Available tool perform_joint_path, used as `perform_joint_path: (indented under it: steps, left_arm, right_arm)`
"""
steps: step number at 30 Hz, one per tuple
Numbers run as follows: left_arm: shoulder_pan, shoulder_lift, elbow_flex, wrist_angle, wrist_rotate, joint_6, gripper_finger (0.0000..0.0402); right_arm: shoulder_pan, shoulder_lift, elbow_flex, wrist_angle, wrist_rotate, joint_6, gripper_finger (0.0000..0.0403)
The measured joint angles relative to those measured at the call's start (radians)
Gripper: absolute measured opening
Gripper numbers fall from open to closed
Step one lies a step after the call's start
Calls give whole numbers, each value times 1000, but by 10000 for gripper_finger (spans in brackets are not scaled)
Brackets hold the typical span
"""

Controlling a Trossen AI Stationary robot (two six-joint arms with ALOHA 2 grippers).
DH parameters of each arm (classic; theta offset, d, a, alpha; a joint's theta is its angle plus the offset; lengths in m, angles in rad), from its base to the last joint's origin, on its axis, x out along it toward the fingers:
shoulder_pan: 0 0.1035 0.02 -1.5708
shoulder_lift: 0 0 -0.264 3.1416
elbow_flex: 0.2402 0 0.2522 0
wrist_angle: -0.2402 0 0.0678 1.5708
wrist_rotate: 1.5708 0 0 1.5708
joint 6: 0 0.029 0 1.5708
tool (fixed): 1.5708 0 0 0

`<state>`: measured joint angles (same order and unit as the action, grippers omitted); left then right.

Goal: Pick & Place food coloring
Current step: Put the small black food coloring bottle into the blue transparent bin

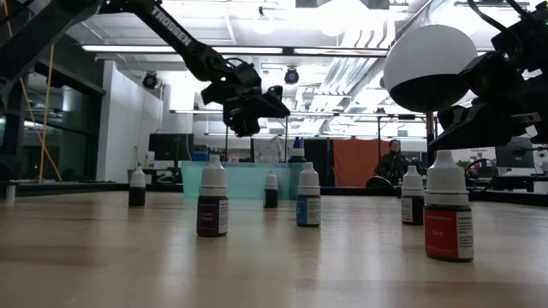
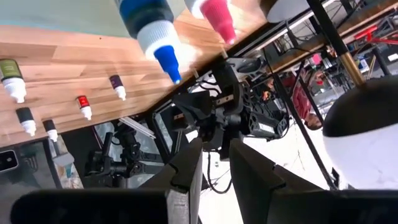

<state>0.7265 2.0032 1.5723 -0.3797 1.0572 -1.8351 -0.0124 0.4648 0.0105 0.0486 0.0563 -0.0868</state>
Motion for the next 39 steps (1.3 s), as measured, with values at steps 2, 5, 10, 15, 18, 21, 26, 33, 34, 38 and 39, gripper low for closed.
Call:
perform_joint_path:
  steps: [2, 5, 10, 15, 18, 21, 26, 33, 34, 38, 39]
  left_arm:
    - [0, -16, 0, -19, -5, 8, 76]
    - [0, -42, 0, -46, -23, 37, 76]
    - [0, -82, 0, -104, -80, 124, 76]
    - [-1, -111, 0, -173, -175, 238, 76]
    - [-2, -128, 0, -222, -245, 333, 76]
    - [0, -147, 0, -291, -350, 446, 76]
    - [-1, -178, 0, -399, -566, 629, 76]
    - [-1, -189, 0, -458, -815, 840, 76]
    - [-1, -189, 0, -473, -850, 865, 76]
    - [-13, -189, 0, -529, -1026, 956, 76]
    - [-17, -189, 0, -539, -1080, 974, 76]
  right_arm:
    - [0, 0, 0, 0, 0, 0, 0]
    - [0, 0, 0, 0, 0, 0, 0]
    - [0, 0, 0, 0, 0, 0, 0]
    - [0, 0, 0, 0, 0, 0, 0]
    - [0, 0, 0, 0, 0, 0, 0]
    - [0, 0, 0, 0, 0, 0, 0]
    - [0, 0, 0, 0, 0, 0, 0]
    - [0, 0, 0, 0, 0, 0, 0]
    - [0, 0, 0, 0, 0, 0, 0]
    - [0, 0, 0, 0, 0, 0, 0]
    - [0, 0, 0, 0, 0, 0, 0]
